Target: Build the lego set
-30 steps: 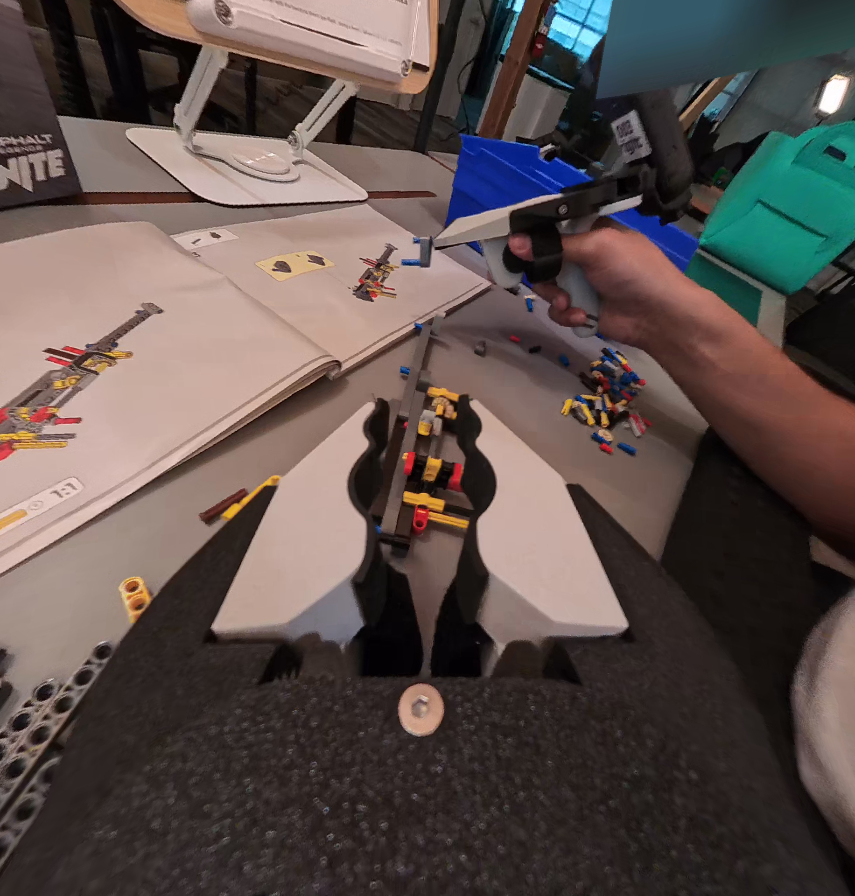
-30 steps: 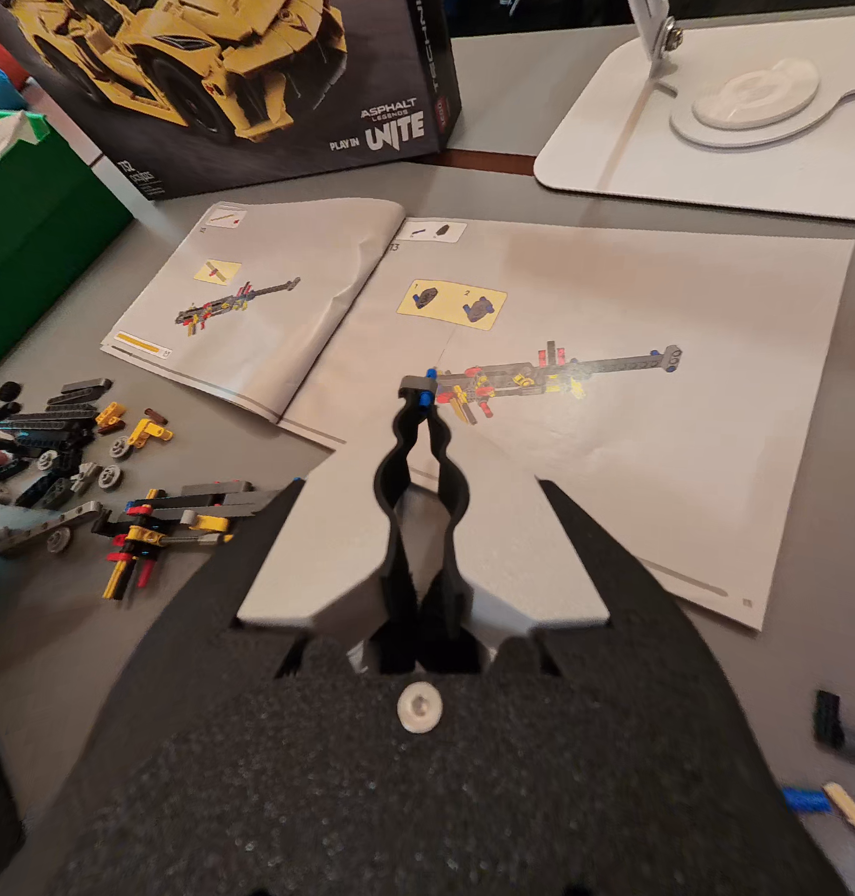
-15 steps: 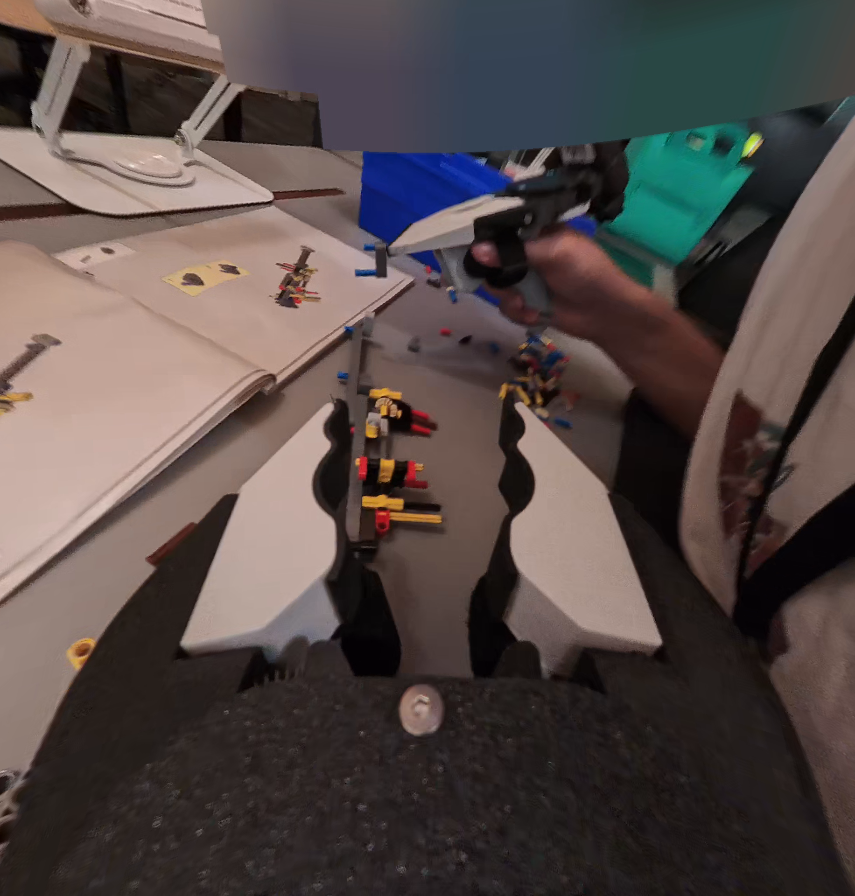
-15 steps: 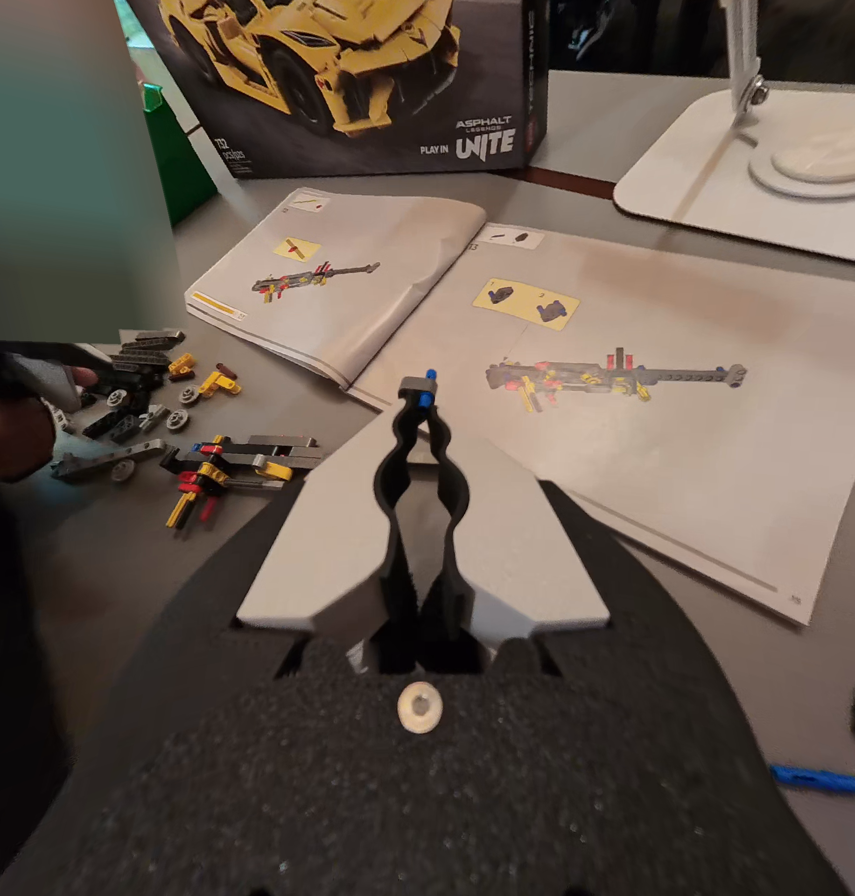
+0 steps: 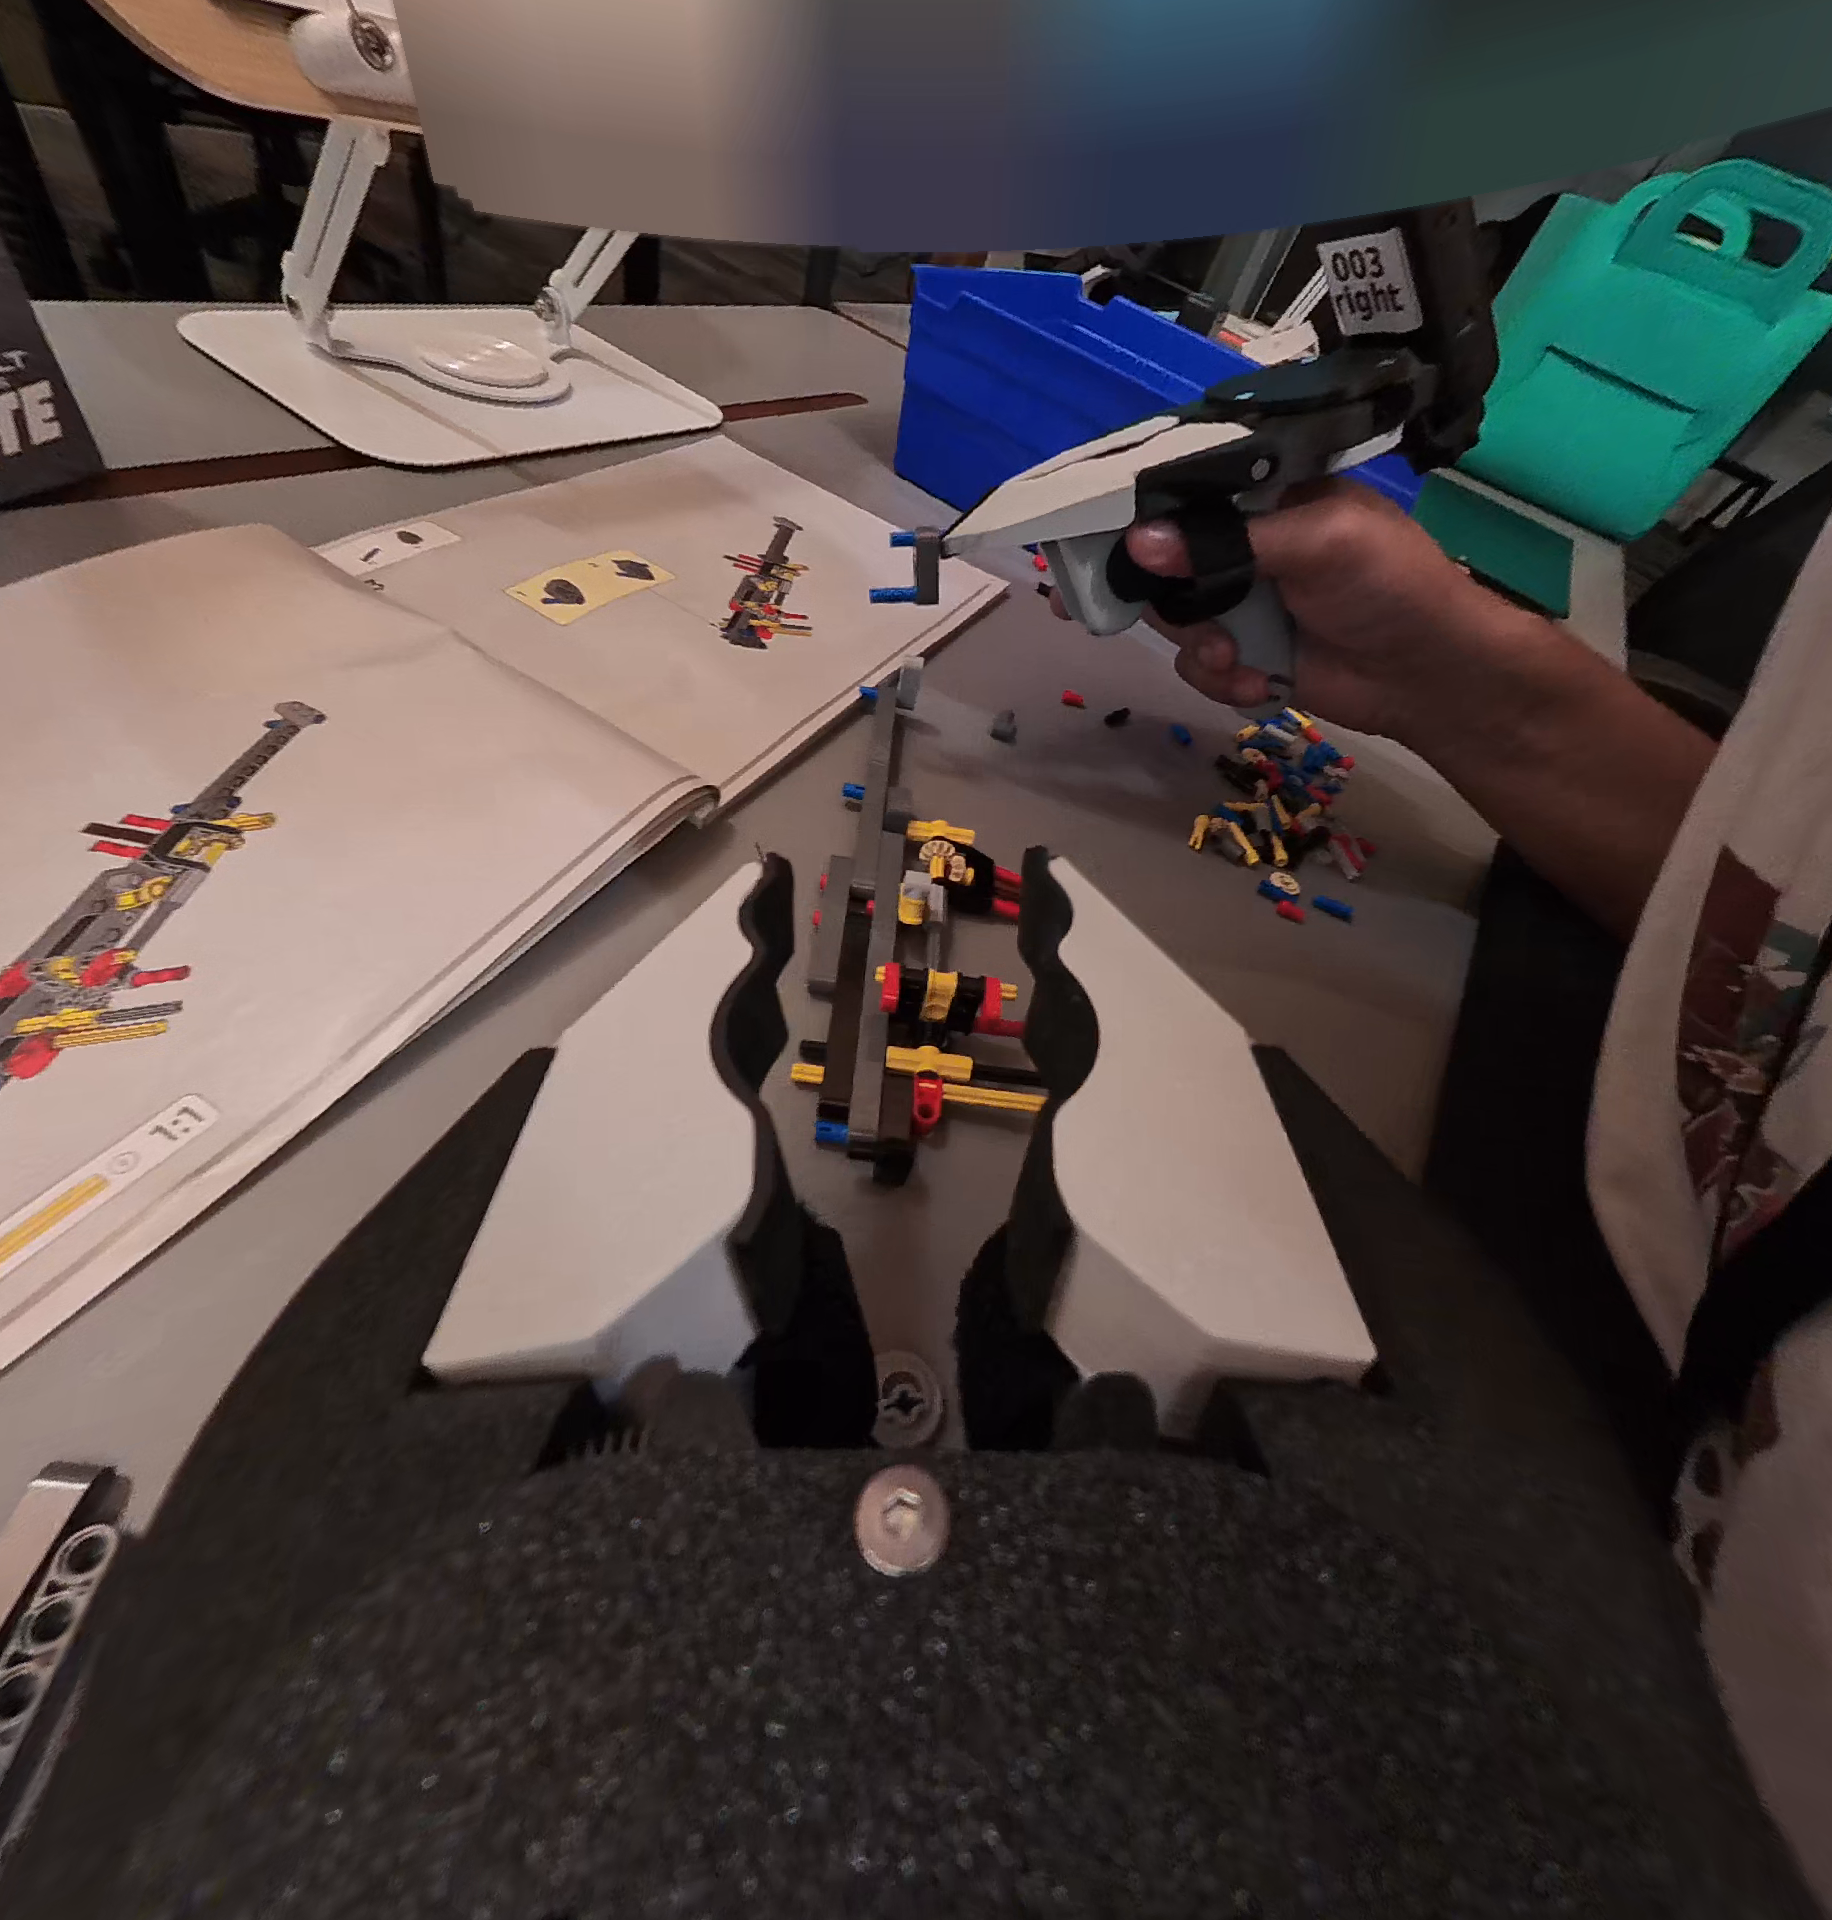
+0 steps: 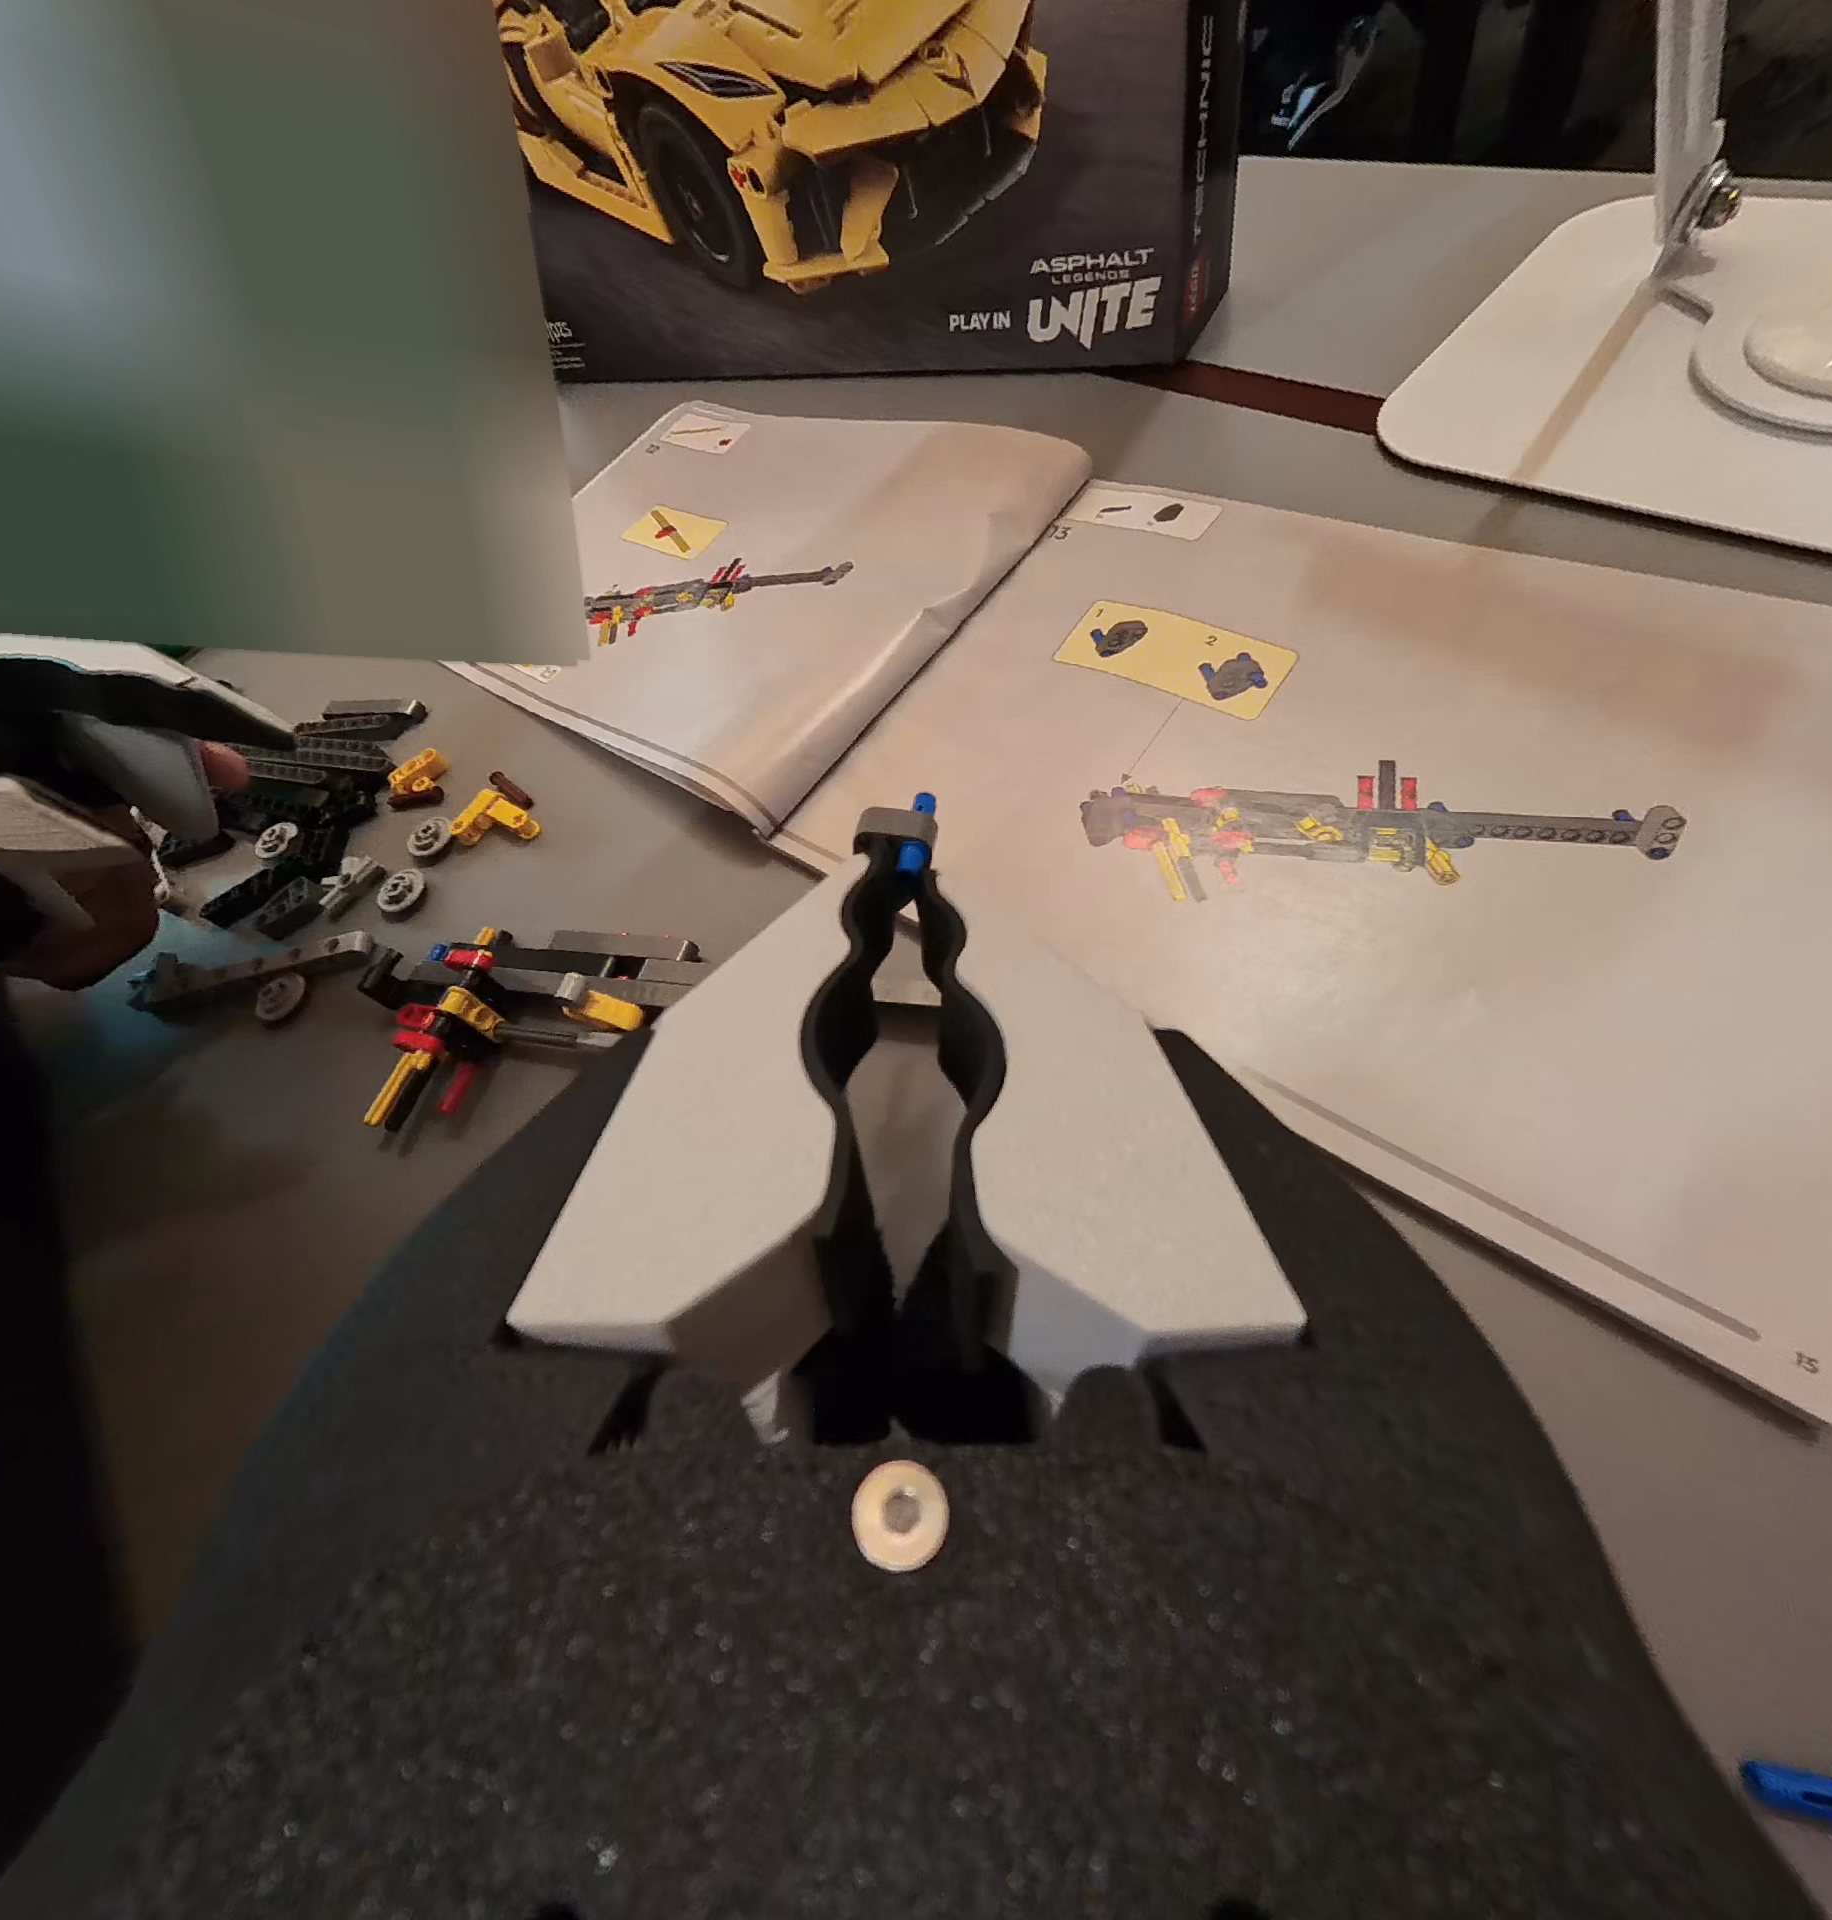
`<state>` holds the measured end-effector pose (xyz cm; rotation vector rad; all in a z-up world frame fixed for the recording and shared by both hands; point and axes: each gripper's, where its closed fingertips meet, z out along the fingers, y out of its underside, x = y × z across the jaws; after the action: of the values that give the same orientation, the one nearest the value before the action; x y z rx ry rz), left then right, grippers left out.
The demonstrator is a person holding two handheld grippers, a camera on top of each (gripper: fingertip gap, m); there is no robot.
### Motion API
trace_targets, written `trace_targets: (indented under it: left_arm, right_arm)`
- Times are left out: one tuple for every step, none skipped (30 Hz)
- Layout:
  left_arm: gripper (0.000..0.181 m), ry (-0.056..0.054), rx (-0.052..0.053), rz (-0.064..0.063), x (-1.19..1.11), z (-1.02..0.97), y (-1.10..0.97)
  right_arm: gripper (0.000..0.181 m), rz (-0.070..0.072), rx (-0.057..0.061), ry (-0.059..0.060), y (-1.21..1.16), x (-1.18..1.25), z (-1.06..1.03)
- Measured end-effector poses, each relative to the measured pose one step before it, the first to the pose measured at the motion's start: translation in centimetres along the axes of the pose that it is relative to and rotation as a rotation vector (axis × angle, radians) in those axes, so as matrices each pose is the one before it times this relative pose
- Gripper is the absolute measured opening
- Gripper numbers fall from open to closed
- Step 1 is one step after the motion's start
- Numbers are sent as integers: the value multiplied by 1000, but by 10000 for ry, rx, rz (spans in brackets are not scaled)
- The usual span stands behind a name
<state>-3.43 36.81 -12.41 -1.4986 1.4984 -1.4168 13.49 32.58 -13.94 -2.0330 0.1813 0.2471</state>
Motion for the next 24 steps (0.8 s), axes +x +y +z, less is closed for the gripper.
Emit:
trace_targets:
  left_arm:
    - [41,-37,-20,67,-31,-11,57]
    - [41,25,-9,14,55,-14,34]
    - [40,34,9,-8,60,-15,-16]
    - [40,9,37,-8,14,-31,-58]
    - [39,-9,34,-16,-40,-20,-56]
    - [39,-8,-1,-33,-56,16,-1]
    - [39,-2,-26,-34,-44,22,39]
    - [38,-11,-27,-17,-62,20,63]
    - [38,-23,-23,11,-43,13,55]
    - [38,-49,-26,42,-74,28,62]
    - [38,-68,-21,70,-83,15,48]
    - [38,-62,-27,73,-69,22,55]
    - [38,-45,-51,59,-53,42,83]
    - [38,-47,-42,46,-58,40,80]
    - [37,-43,-10,40,-61,30,42]
    - [37,-18,-11,26,-33,22,30]
    - [37,-10,-24,9,-32,26,39]
    - [37,-18,-6,0,-51,21,5]
    - [37,-11,27,-10,-41,-12,-47]
    - [37,7,35,-23,-23,-20,-58]
    - [36,2,37,-31,-42,-26,-74]
    - [36,-12,50,-28,-50,-34,-84]
    - [36,-1,40,-29,-40,-28,-65]
    - [36,19,21,-31,-5,-12,-45]
  right_arm:
    - [3,-44,-53,4,86,-33,68]
    - [3,-50,-50,29,92,19,65]
    - [3,-83,-28,43,77,33,65]
    - [3,-63,-53,42,106,37,68]
    - [3,-34,-57,23,93,27,57]
    - [3,-24,-5,16,36,29,34]
    - [3,-14,-10,-12,40,-8,30]
    - [3,-5,-17,-28,43,-27,33]
    - [3,-23,41,-20,-44,-31,13]
    - [3,-25,48,-15,-68,-39,-13]
    - [3,-8,4,-24,-8,-38,12]
    - [3,4,-9,-7,16,-10,7]
    - [3,-3,-4,-1,36,9,24]
    - [3,4,-21,-16,63,8,37]
    - [3,20,-40,-30,88,0,58]
    - [3,28,-33,-19,100,16,63]
    - [3,29,-16,-10,69,23,48]
    - [3,10,8,-12,23,6,36]
    - [3,3,-9,-16,22,-8,33]
    - [3,-4,-26,0,52,10,13]
    - [3,-18,12,27,3,43,-3]
    - [3,-16,24,3,-38,1,-9]
    - [3,2,-3,-25,2,-26,-3]
    - [3,8,-5,-20,5,-24,-5]
